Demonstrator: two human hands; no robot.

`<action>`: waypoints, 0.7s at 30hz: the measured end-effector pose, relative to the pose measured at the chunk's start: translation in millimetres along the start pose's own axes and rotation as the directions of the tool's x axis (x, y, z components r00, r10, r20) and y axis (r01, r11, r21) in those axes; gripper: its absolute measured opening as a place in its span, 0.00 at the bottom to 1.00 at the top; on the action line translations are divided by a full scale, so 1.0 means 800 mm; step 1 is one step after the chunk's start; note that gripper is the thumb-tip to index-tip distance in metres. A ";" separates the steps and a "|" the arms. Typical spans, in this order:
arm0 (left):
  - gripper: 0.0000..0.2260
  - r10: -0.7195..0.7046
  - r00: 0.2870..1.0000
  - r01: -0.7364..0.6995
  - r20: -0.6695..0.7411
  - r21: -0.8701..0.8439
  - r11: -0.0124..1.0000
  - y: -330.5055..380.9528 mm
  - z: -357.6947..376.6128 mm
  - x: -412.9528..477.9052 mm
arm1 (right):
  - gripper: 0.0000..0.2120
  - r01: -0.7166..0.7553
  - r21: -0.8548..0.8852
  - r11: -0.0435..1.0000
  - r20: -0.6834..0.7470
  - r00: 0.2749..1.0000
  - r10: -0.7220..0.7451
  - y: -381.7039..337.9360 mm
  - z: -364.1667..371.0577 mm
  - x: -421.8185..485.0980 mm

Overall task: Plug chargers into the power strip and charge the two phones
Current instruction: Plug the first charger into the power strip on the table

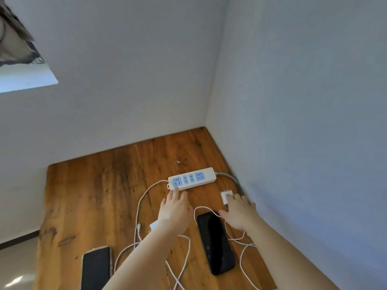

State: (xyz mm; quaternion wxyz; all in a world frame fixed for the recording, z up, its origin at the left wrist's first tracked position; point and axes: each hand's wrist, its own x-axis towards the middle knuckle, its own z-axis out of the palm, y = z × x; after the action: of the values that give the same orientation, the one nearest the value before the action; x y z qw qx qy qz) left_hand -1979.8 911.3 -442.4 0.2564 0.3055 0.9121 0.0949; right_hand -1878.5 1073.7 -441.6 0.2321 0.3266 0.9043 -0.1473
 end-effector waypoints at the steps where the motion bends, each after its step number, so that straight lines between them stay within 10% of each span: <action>1: 0.25 -0.002 1.000 0.002 0.021 -0.002 1.000 -0.004 0.008 0.010 | 0.28 -0.019 -0.001 1.000 -0.006 1.000 0.019 0.000 0.006 0.011; 15: 0.29 0.072 0.997 -0.073 0.012 0.110 0.991 -0.002 0.068 0.090 | 0.24 -0.281 0.165 0.945 -0.190 0.931 0.310 0.002 0.075 0.100; 21: 0.31 0.018 1.000 -0.022 0.017 0.197 0.980 -0.001 0.069 0.085 | 0.15 0.020 0.647 0.763 -0.189 0.973 0.134 -0.014 0.051 0.100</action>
State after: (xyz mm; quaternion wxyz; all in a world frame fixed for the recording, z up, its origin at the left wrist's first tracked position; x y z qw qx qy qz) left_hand -1998.0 952.8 -517.6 0.2308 0.3393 0.9119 0.0041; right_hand -1927.4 1090.1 -516.2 0.0070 0.4282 0.8084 -0.4038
